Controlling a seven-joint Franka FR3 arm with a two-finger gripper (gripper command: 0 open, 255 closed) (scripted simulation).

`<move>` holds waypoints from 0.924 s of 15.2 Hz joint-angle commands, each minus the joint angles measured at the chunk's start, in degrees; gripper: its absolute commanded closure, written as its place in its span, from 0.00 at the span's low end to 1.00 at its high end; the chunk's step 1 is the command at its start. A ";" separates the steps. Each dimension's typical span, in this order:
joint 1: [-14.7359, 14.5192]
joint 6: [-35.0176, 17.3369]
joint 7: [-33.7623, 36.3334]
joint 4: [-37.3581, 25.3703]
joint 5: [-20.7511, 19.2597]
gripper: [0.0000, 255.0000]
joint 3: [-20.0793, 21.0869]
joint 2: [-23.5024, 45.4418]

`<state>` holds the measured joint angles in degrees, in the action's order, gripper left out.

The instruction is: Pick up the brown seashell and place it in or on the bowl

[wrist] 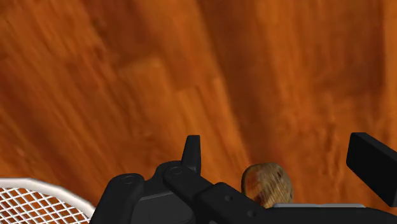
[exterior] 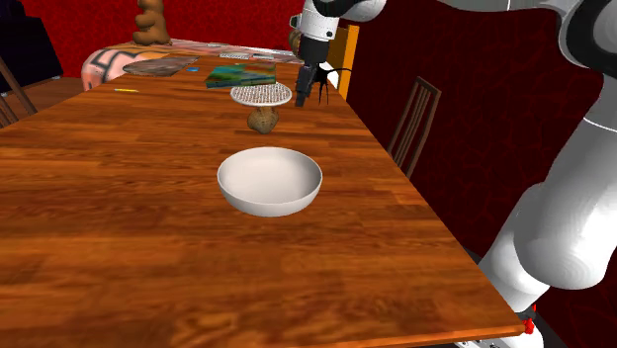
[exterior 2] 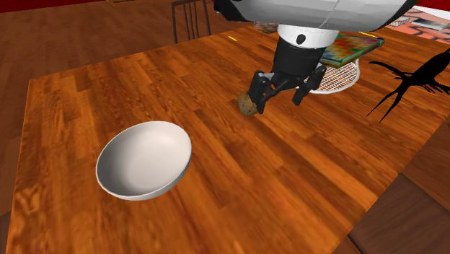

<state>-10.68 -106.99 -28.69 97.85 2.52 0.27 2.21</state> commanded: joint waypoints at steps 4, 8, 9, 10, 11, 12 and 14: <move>-1.87 0.94 -5.54 -11.31 -0.96 0.00 2.04 10.29; -3.09 1.45 -8.54 -17.99 -1.90 0.00 3.28 16.46; -3.09 0.72 -8.54 -17.33 -1.90 0.00 3.28 16.54; -3.10 -0.01 -8.54 -16.70 -1.91 0.00 3.28 16.63; -3.11 -0.72 -8.54 -16.08 -1.92 0.00 3.28 16.73; -3.12 -1.43 -8.54 -15.49 -1.92 0.00 3.29 16.85; -3.14 -2.84 -8.53 -14.36 -1.94 0.00 3.29 17.12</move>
<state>-13.80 -109.12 -37.23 82.96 0.60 3.55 19.19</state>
